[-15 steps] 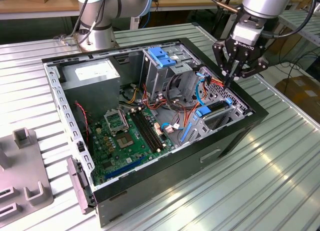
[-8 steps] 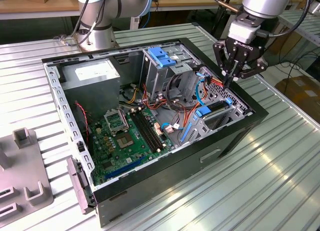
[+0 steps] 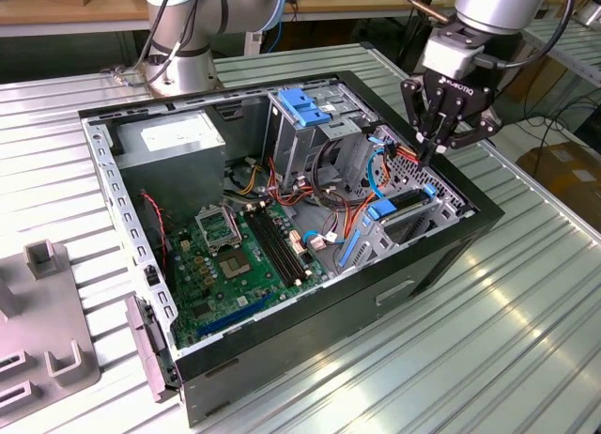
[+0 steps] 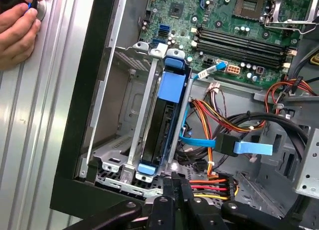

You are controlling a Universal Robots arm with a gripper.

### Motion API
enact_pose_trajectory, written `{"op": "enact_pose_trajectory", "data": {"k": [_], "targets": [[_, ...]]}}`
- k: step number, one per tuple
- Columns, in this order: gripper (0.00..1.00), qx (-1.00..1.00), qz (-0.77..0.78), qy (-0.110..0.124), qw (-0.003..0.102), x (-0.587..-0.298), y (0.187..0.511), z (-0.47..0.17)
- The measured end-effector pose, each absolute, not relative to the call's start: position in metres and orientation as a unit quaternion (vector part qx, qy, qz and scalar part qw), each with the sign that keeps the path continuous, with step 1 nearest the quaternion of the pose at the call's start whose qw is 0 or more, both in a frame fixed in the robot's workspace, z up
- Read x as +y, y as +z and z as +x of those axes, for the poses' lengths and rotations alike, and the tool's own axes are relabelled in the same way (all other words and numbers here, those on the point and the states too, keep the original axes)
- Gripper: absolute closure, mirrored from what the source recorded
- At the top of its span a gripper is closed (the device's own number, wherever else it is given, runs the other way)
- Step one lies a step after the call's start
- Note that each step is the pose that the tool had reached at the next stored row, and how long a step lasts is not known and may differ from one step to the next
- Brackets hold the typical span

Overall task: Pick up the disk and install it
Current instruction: 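Insert the first disk wire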

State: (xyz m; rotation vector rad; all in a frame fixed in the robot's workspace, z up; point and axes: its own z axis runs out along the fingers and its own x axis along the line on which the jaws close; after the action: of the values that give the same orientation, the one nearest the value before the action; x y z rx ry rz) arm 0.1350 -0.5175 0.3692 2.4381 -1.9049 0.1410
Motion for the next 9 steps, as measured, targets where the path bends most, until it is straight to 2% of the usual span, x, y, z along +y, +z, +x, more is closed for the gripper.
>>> {"op": "enact_pose_trajectory", "data": {"k": [9], "targets": [[0.84,-0.64,0.767,0.045,0.024,-0.5176,0.3681,0.1278]]}}
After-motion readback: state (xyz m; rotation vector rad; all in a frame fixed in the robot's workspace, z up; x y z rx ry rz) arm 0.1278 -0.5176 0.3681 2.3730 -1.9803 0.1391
